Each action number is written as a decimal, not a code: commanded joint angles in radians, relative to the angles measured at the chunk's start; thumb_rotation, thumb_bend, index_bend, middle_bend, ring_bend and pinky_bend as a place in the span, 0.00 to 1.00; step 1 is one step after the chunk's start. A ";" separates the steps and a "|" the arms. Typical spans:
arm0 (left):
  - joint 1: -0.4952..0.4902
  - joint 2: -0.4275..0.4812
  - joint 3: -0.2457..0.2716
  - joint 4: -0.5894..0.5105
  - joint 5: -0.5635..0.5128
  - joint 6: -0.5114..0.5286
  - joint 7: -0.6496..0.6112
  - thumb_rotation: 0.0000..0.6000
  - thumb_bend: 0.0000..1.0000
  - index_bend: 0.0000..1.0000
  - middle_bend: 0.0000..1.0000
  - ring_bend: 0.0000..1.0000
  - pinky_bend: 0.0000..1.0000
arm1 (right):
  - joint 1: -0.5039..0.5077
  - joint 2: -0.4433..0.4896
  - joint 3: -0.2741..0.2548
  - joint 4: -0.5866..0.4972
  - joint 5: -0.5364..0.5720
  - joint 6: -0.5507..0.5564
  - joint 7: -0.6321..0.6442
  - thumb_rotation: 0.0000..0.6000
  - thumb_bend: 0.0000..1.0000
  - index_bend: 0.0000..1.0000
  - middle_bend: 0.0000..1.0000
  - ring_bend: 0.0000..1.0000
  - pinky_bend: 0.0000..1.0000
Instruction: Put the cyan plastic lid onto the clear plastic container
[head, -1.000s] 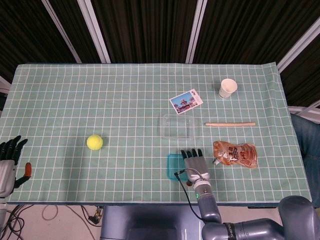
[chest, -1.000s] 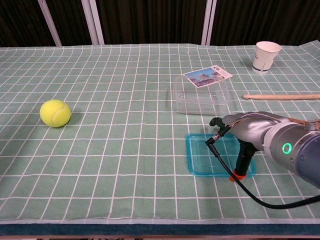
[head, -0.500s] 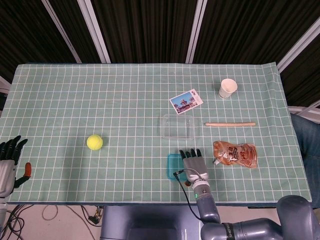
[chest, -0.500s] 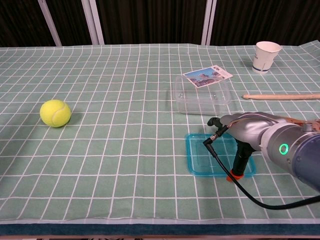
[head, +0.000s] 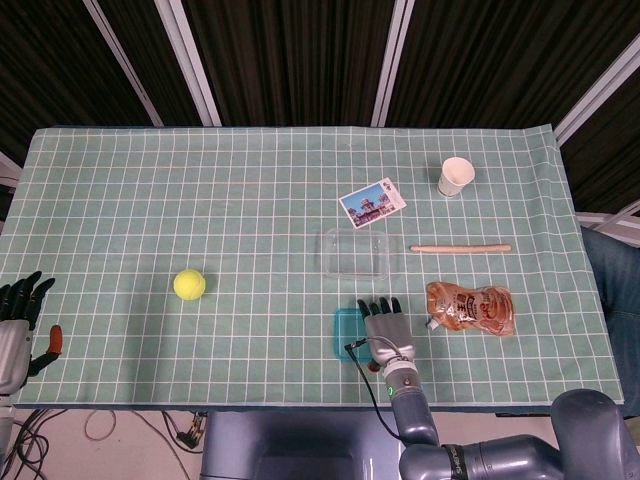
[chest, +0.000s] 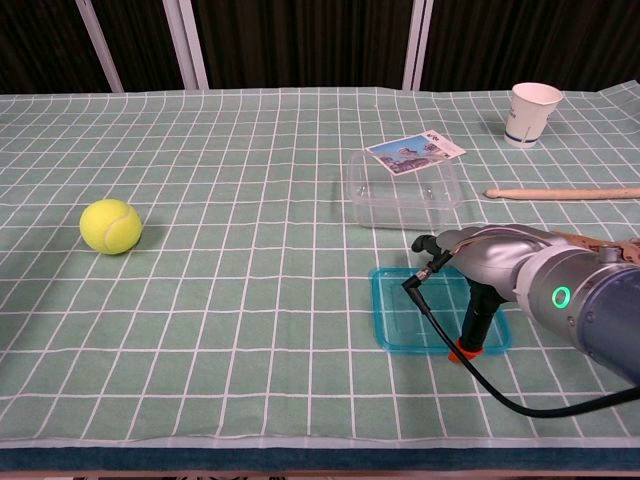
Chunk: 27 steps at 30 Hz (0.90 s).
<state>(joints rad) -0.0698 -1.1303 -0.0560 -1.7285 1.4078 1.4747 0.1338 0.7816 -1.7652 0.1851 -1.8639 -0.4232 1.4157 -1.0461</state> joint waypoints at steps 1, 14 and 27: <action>0.000 0.000 0.000 0.000 -0.001 0.000 0.000 1.00 0.55 0.10 0.00 0.00 0.00 | 0.002 -0.002 0.001 0.000 0.000 0.000 0.001 1.00 0.12 0.00 0.19 0.00 0.00; 0.000 0.002 0.000 -0.003 -0.005 -0.002 0.004 1.00 0.55 0.10 0.00 0.00 0.00 | 0.007 -0.006 -0.001 -0.002 0.004 0.010 -0.004 1.00 0.12 0.00 0.19 0.00 0.00; 0.000 0.003 0.000 -0.006 -0.008 -0.003 0.008 1.00 0.55 0.10 0.00 0.00 0.00 | 0.011 -0.023 0.003 0.014 0.007 0.004 0.006 1.00 0.12 0.00 0.19 0.00 0.00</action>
<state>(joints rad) -0.0698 -1.1272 -0.0563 -1.7341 1.3998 1.4716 0.1419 0.7925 -1.7879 0.1881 -1.8497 -0.4160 1.4196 -1.0402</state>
